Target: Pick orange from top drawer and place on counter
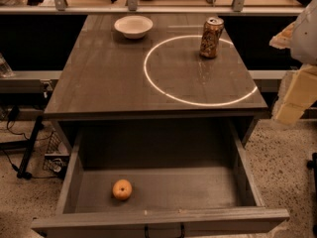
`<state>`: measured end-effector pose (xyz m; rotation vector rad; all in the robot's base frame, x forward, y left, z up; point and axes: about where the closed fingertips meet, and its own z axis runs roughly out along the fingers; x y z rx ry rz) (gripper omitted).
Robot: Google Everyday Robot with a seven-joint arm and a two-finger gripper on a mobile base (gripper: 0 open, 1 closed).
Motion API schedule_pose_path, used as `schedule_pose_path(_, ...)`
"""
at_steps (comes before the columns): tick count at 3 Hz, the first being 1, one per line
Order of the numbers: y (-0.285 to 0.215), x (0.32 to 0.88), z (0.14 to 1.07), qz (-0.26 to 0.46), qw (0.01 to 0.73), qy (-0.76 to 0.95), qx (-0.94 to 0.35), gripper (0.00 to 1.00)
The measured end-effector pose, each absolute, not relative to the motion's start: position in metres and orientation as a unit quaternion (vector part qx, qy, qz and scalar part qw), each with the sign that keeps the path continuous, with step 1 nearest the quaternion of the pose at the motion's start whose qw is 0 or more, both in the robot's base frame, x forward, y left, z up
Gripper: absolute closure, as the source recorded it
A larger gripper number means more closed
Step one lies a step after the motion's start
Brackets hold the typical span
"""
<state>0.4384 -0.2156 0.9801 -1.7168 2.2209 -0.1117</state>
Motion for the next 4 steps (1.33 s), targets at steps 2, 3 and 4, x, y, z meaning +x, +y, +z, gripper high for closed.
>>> schedule_pose_path(2,-0.207,0.439,0.961,-0.015,0.174,0.782,-0.598,0.00)
schedule_pose_path(3,-0.181,0.435,0.919,0.013,0.178,0.806,-0.564,0.00)
schedule_pose_path(4,-0.152,0.425,0.885,0.034,0.180,0.821,-0.540,0.00)
